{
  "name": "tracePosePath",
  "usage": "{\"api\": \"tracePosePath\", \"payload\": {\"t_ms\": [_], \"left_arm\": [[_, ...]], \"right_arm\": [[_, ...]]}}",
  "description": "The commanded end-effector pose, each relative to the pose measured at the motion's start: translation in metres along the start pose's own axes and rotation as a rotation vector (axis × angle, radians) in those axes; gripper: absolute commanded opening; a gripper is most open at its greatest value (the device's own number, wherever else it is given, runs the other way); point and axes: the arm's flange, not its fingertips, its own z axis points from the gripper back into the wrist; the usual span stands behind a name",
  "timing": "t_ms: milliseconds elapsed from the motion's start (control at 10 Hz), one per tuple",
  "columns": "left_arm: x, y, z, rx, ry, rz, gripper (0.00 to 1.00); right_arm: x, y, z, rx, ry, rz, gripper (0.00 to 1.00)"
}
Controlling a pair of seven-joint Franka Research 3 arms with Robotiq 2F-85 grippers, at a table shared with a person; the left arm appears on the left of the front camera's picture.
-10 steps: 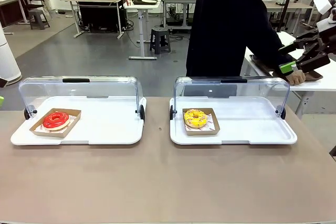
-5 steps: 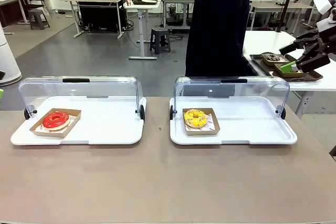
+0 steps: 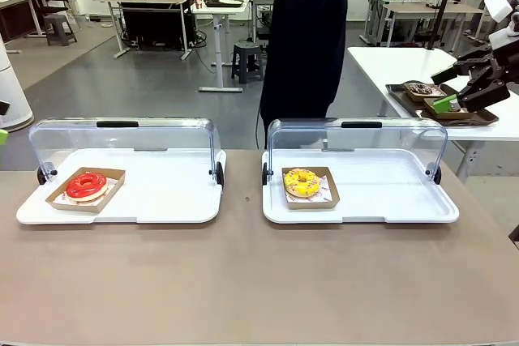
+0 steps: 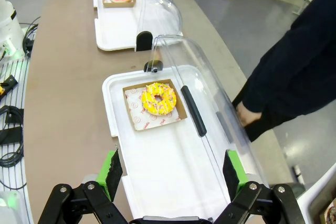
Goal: Provide the desired donut to the person.
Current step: Place the picked Paper togo box onto the Handle tray extended by the person.
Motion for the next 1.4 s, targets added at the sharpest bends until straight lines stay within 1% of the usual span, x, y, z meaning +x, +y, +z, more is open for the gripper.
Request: {"api": "tracePosePath", "payload": {"t_ms": [0,100,1300], "left_arm": [[-0.003,0.004,-0.015,-0.104,0.025,-0.005,1.0],[0.0,0.0,0.0,0.0,0.0,0.0,1.0],[0.0,0.0,0.0,0.0,0.0,0.0,1.0]], "right_arm": [[-0.001,0.0,-0.001,0.005,-0.005,0.009,1.0],[-0.001,0.0,-0.001,0.005,-0.005,0.009,1.0],[-0.001,0.0,-0.001,0.005,-0.005,0.009,1.0]]}}
